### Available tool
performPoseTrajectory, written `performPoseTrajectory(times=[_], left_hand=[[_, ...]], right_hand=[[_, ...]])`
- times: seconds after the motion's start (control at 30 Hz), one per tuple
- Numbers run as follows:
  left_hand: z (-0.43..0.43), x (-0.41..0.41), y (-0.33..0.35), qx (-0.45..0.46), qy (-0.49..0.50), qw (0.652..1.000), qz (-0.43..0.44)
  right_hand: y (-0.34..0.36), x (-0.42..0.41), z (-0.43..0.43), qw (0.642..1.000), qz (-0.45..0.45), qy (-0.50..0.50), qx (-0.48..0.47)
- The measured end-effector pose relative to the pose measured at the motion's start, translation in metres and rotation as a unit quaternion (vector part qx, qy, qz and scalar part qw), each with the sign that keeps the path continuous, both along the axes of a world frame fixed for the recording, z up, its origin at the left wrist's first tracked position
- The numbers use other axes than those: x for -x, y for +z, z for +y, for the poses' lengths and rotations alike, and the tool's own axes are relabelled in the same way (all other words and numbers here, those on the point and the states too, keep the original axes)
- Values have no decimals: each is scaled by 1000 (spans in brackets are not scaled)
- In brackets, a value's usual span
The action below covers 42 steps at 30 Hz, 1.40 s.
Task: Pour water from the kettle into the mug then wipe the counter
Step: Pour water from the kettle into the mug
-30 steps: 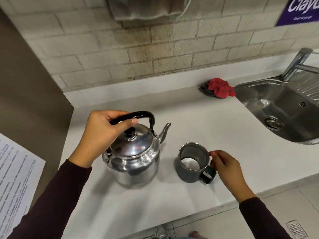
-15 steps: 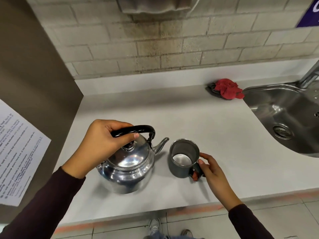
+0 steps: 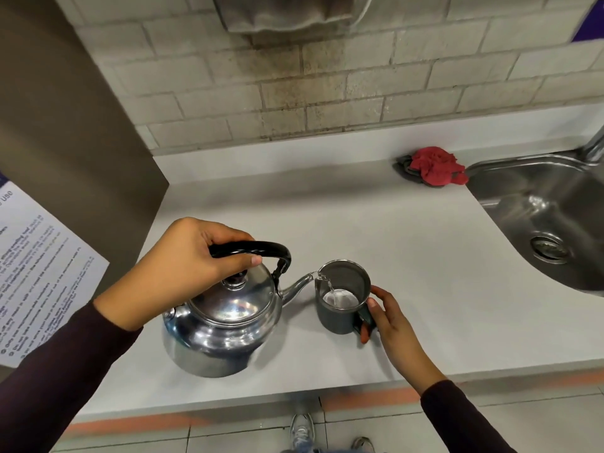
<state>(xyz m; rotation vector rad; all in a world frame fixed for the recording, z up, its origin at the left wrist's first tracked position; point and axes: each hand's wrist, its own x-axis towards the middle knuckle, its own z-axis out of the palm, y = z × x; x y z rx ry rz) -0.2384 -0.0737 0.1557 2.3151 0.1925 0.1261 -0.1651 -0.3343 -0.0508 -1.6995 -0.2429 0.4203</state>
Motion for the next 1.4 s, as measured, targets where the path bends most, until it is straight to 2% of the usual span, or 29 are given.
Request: performPoseTrajectory(times=[0.8,1.4], left_hand=[[5,-2,25,-98,-55,992,51],[8,-2,34,-102,-57,992,45]], right_hand=[[-11,-3,0,1000,-17,-3,0],[-12,-4,0,1000,-16,-2,10]])
